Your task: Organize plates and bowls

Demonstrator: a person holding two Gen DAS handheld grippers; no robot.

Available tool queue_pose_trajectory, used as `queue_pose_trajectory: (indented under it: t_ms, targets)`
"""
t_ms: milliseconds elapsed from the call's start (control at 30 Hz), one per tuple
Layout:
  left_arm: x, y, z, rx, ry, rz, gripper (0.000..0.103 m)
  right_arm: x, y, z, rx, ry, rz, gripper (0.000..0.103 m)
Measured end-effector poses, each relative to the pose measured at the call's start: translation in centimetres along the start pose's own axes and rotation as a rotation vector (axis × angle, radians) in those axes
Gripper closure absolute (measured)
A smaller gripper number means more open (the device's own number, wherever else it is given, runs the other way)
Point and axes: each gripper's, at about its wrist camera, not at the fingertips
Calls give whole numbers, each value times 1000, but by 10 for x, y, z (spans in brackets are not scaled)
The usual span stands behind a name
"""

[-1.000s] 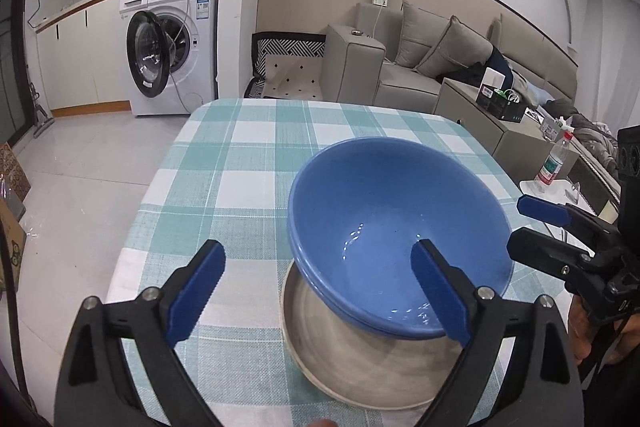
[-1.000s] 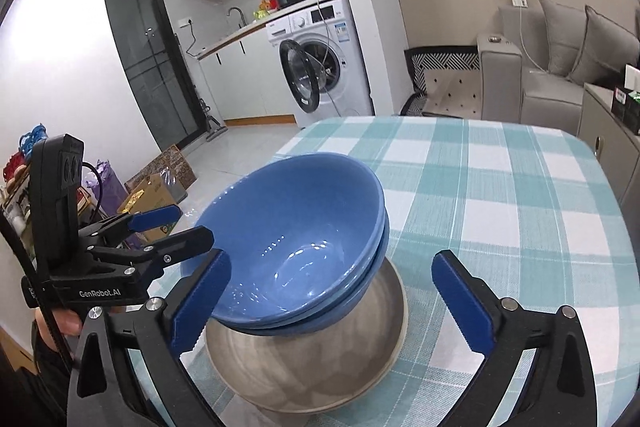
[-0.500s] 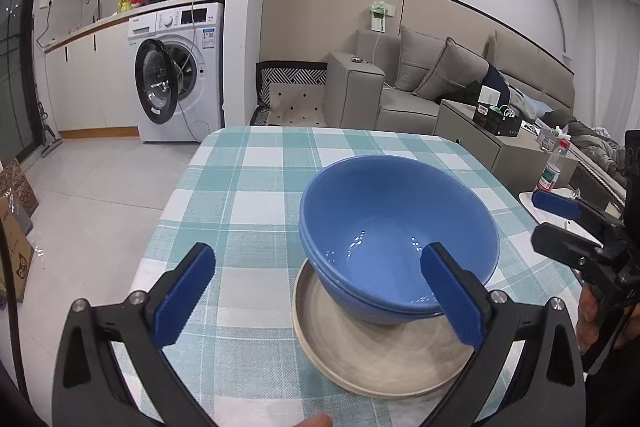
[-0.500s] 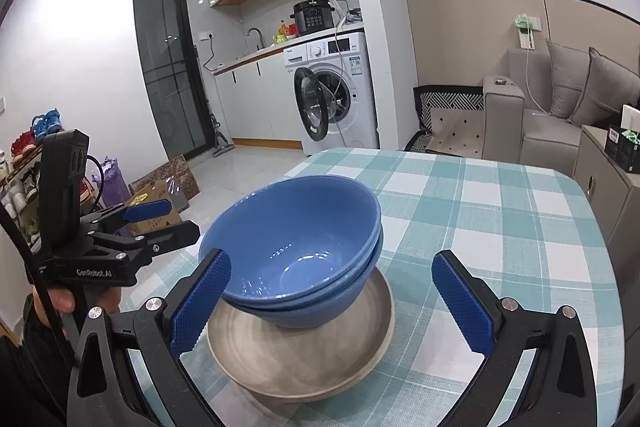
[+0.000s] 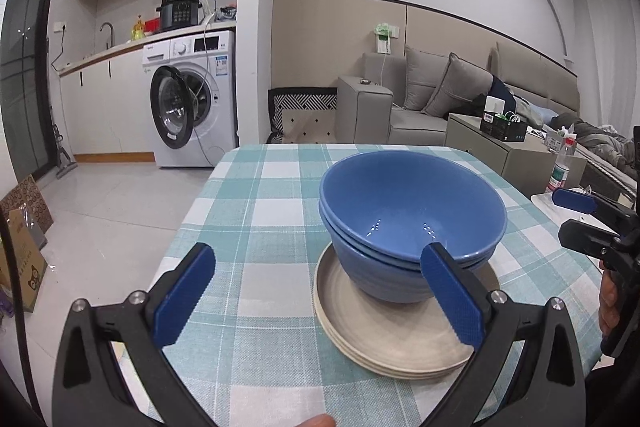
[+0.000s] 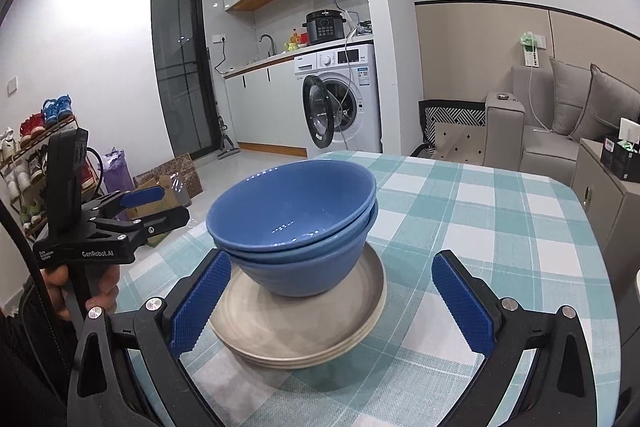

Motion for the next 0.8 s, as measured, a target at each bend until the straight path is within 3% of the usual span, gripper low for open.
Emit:
queue_pose_trajectory:
  t_ms: [500,800]
  targets:
    - [6,-25,-13,-67,41,-47,0,10,-33,-2,-16,-33,-31,1]
    - [3,-37,-8,-22,41,-59,0,20,-47,-8,-27,-32,-63,1]
Point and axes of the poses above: each gripper's, at about its wrist camera, not at the fingertips, and x roughly against the way its jaws point, z to its left, y to its top, and after that the axes turned 9 degrees about -y, right-handed
